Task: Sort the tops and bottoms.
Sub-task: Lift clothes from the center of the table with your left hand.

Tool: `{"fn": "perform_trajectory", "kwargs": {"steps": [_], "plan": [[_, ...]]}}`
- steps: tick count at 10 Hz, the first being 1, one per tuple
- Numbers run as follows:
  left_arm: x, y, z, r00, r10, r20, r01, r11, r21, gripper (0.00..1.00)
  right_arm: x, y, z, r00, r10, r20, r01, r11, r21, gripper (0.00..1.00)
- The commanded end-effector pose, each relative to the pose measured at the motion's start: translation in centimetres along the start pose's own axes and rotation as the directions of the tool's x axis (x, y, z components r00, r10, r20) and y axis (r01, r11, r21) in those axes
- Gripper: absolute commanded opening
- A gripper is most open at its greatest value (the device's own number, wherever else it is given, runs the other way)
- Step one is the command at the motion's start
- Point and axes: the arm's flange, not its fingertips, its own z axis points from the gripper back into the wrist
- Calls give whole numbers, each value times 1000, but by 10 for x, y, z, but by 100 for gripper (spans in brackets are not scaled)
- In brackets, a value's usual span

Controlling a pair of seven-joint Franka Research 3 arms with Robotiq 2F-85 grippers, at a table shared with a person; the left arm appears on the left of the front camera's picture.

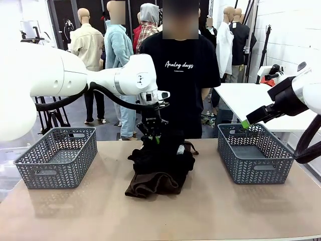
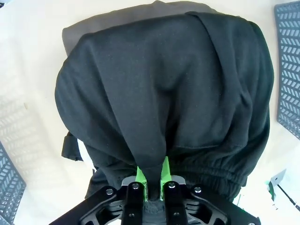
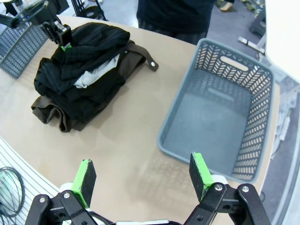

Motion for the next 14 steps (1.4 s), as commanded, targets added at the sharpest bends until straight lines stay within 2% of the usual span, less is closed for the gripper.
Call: {"fn": "perform_trajectory", "kwargs": {"steps": [1,2,3,5,6,8,9,12,14], "plan": [[-6,2,0,1000,21,-11,-21,1000,22,0,0,-1,-2,1000,-7,3,7,1000,8,100],[-3,5,1,991,105,86,-109,993,42,0,0,-1,-2,1000,-7,3,7,1000,8,100],[0,0,0,1000,2,1,-2,1000,1,0,0,-1,-2,1000,-7,3,7,1000,8,100],[3,1,3,999,33,26,-33,999,3,0,0,-1,-2,1000,-7,3,7,1000,8,100],[-13,7,27,997,16,75,-17,1000,21,0,0,-1,-2,1000,-7,3,7,1000,8,100],[-51,25,85,984,55,167,-69,994,79,0,0,-1,-2,1000,-7,3,7,1000,8,100],[-67,34,105,991,89,97,-98,991,91,0,0,-1,-2,1000,-7,3,7,1000,8,100],[-101,43,154,970,128,206,-152,983,106,0,0,-1,-2,1000,-7,3,7,1000,8,100],[-113,40,174,927,115,357,-152,986,76,0,0,-1,-2,1000,-7,3,7,1000,8,100]]}}
